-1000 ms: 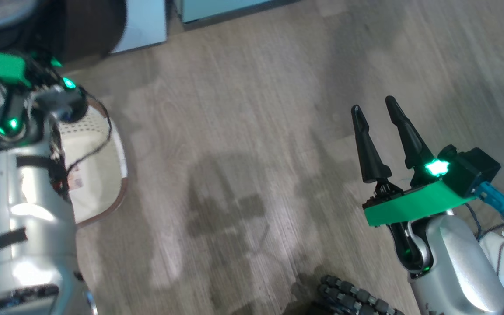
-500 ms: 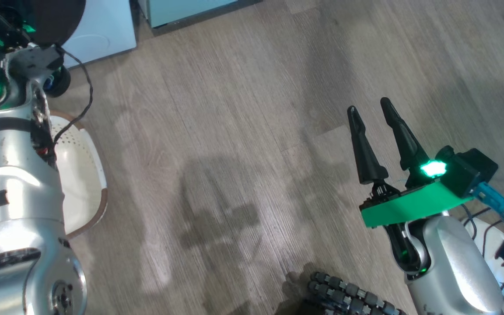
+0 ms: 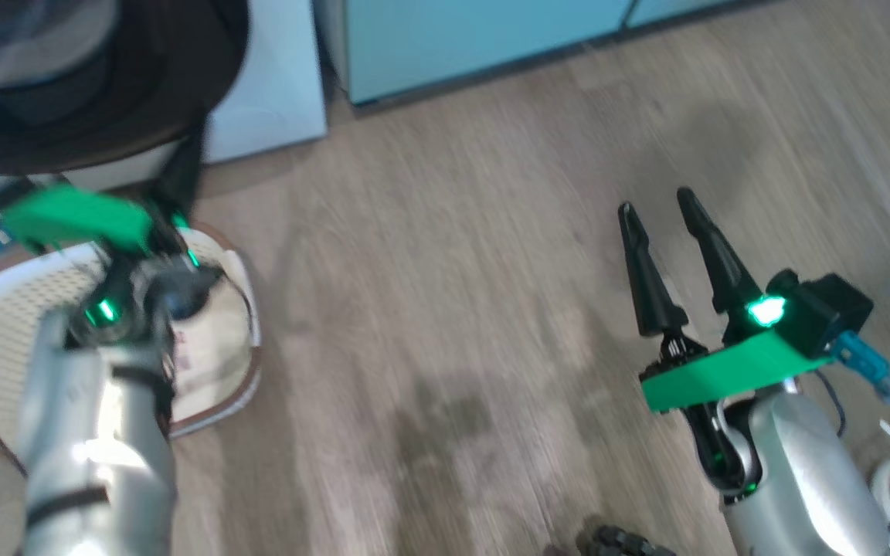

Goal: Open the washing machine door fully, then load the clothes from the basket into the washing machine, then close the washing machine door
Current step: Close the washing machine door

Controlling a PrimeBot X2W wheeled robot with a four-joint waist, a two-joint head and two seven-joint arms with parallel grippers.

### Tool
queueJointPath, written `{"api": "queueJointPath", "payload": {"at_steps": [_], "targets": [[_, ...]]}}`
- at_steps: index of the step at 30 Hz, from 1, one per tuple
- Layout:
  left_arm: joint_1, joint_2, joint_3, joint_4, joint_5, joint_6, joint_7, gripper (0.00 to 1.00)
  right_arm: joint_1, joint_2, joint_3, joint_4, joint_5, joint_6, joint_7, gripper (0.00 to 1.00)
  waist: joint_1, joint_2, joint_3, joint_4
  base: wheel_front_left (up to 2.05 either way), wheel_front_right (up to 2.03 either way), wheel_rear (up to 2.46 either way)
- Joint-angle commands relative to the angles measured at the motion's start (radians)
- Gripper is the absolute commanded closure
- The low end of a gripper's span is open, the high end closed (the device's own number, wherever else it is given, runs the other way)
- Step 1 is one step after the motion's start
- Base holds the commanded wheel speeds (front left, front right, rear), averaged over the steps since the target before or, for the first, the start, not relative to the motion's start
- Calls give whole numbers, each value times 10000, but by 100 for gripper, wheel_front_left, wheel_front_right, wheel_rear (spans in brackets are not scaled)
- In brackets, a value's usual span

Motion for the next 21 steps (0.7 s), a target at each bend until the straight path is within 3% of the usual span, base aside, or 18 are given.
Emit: {"api": "queueJointPath", "payload": {"at_steps": [1,9,16,17,21], "targets": [[247,189,-37,-638,128,-90,90,100,144,26,127,-228,-67,0,-65,0,0,-1,-517,501,0,0,0],[3249,401,-1968,-2710,1325,-91,-83,100,505,26,-81,-62,-302,0,-65,0,0,-1,-1501,1637,0,0,0],[4473,2428,-4739,-3809,4718,-91,-2064,100,802,26,-155,72,-630,0,-65,0,0,-1,-2177,2588,0,0,0],[4473,2428,-4739,-3809,4718,-91,-2064,100,802,26,-155,72,-630,0,-65,0,0,-1,-2177,2588,0,0,0],[4508,3200,-5615,-3469,6181,-91,-3710,100,923,26,-180,108,-687,0,-65,0,0,-1,-2482,2934,0,0,0]]}}
